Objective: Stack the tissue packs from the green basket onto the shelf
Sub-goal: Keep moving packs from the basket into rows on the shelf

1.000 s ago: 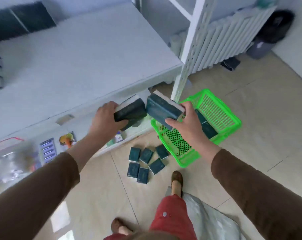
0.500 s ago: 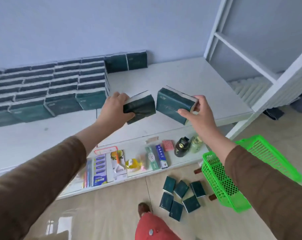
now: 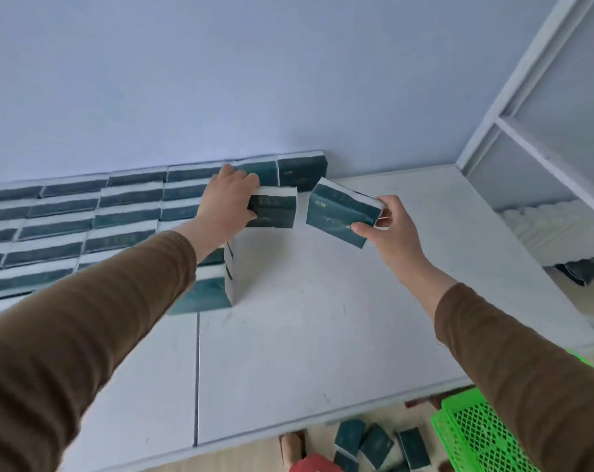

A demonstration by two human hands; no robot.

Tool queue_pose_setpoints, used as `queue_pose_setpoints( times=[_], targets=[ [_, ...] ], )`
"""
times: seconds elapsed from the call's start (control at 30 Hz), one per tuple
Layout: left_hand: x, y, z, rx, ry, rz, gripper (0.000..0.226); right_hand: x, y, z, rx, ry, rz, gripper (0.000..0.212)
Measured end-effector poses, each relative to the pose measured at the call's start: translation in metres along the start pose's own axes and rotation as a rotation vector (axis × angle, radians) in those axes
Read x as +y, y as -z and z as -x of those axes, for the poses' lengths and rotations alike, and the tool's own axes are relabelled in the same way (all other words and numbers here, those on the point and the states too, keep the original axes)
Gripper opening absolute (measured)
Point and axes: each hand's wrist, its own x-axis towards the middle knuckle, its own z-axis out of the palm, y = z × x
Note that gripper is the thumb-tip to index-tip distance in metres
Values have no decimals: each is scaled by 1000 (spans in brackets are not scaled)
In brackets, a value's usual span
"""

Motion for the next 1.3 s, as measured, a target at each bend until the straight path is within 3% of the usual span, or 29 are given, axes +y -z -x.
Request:
queue_pose_setpoints(
  times=[0.3, 0.53, 0.73, 0.93, 1.3],
  targets=[
    [-43, -29, -63, -119, -15, -214, 46, 9, -49, -92, -112, 5, 100, 43],
    [-47, -41, -62, -91, 7, -157, 51, 12, -66, -135, -276, 31, 263, 44],
    [-45, -40, -48, -74, 76, -80, 49, 14, -95, -129, -103, -13, 153, 54],
    [-32, -27, -14, -36, 108, 54, 55, 10, -83, -86, -75, -5, 194, 73],
    [75, 9, 173, 95, -49, 117, 49, -1, -12, 152, -145, 71, 254, 45]
  ],
)
